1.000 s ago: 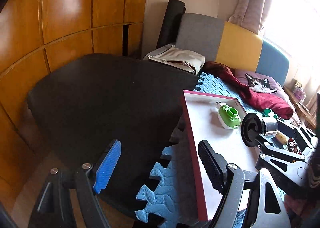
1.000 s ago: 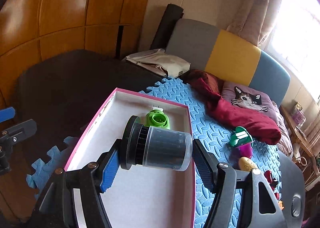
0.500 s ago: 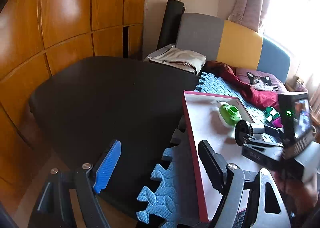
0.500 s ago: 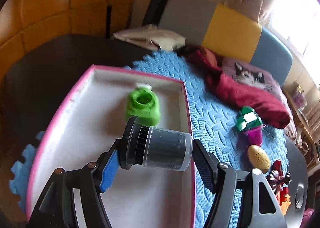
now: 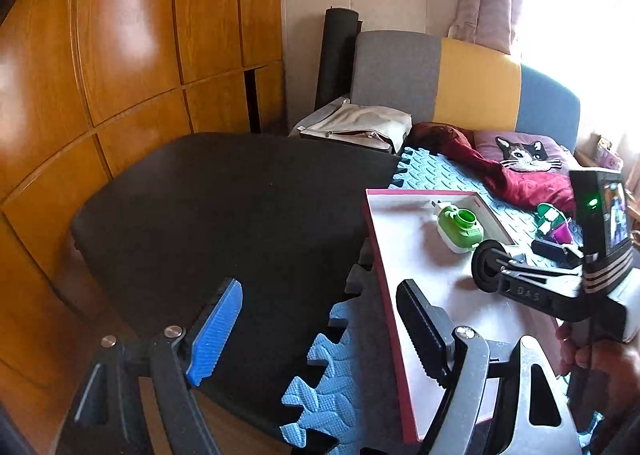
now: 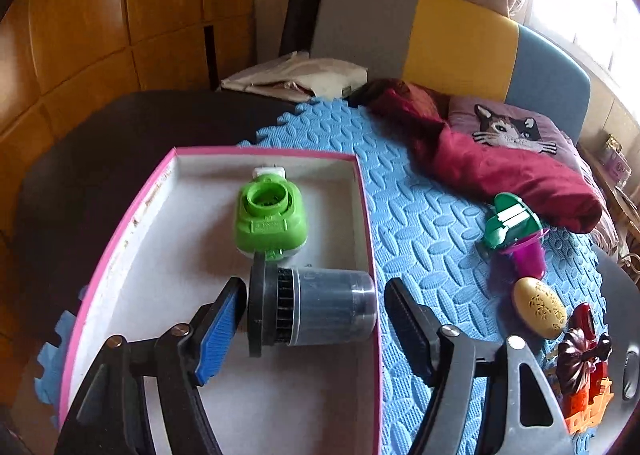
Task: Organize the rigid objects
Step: 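Carry the black-and-clear cup into the tray and release it with the right gripper, then move the left gripper to the green-magenta stopper and grasp its green part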
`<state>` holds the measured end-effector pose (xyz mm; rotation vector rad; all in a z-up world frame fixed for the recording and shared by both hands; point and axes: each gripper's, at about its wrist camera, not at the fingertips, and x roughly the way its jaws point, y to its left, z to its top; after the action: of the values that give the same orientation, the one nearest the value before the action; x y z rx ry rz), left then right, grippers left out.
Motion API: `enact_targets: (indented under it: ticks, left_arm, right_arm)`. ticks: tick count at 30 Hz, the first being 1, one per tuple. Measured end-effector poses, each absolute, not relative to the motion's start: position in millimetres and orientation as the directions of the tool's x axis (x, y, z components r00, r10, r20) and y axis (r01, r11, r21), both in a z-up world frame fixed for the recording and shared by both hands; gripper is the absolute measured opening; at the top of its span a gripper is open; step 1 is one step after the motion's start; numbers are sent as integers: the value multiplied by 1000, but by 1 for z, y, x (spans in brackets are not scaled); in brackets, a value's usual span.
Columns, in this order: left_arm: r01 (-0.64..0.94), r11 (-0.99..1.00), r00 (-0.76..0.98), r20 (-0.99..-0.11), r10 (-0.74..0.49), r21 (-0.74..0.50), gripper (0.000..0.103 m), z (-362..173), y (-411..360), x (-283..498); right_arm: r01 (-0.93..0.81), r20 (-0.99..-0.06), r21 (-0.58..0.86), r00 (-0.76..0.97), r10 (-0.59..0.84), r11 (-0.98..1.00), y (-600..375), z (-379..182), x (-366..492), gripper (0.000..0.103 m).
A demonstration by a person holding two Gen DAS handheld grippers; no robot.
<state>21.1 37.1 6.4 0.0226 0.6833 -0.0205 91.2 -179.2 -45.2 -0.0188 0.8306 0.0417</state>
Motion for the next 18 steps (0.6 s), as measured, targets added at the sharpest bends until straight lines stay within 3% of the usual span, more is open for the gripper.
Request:
enact_targets:
  ticks: [18]
  left_arm:
    - [67,997,777,-629,-31,33,80,10,21,15]
  right_arm:
    - [-13,-666,26,745,27,1000,-213,-8,56,75]
